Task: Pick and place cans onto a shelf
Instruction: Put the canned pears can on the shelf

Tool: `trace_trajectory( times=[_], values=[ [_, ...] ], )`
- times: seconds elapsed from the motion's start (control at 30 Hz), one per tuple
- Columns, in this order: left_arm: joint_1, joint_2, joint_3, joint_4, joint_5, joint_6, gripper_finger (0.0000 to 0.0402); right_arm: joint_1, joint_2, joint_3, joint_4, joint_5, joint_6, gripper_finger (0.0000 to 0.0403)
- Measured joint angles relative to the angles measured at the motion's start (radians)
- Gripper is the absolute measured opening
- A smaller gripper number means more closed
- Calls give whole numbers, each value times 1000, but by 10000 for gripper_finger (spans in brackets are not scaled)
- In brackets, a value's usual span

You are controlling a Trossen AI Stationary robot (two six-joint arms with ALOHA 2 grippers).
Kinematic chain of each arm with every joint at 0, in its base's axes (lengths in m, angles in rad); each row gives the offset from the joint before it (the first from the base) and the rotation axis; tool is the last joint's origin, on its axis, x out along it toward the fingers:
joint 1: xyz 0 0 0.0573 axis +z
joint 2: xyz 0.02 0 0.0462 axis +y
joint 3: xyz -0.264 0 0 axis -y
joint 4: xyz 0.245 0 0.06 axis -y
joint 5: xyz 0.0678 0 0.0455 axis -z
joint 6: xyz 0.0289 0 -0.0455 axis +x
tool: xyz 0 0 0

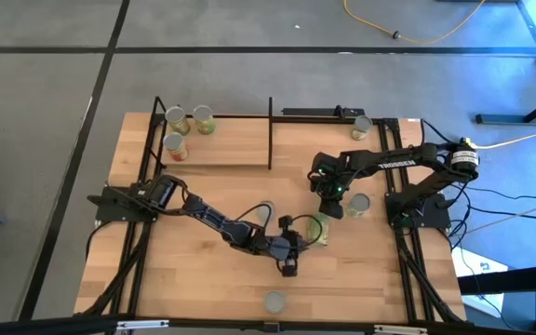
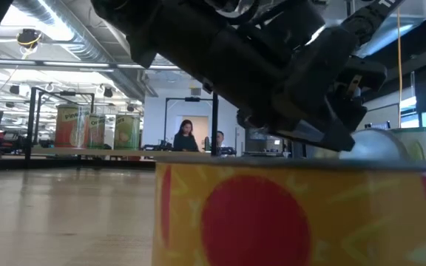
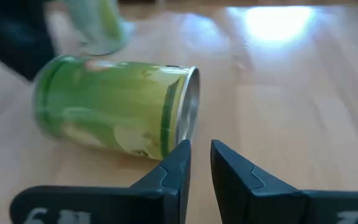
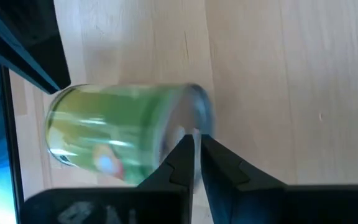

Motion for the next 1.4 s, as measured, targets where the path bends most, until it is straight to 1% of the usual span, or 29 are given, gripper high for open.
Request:
trace_trajectory(
  times=[0.1,0.23,0.3,0.43,0.7,0.9,1.2,1.3,1.4],
  values=[
    [0,0,0,0,-55,-18,55,0,26,0,-1,0,4,32],
    [-6,0,0,0,-137,1,55,0,70,0,6,-1,1,32],
    [-11,0,0,0,-155,5,55,0,91,0,14,-2,0,32],
    [-16,0,0,1,-140,-14,55,0,131,0,52,-44,3,32],
    [-40,0,25,36,-139,29,55,0,178,0,85,-66,6,32],
    [-38,0,27,11,-170,39,55,0,178,0,106,-66,10,32],
    [-39,0,27,2,-175,40,55,0,178,0,116,-64,10,32],
    [-38,0,27,-26,-214,40,55,0,178,0,125,-64,13,32],
    [-36,0,27,-22,-219,40,55,0,178,0,141,-64,32,32]
  ],
)
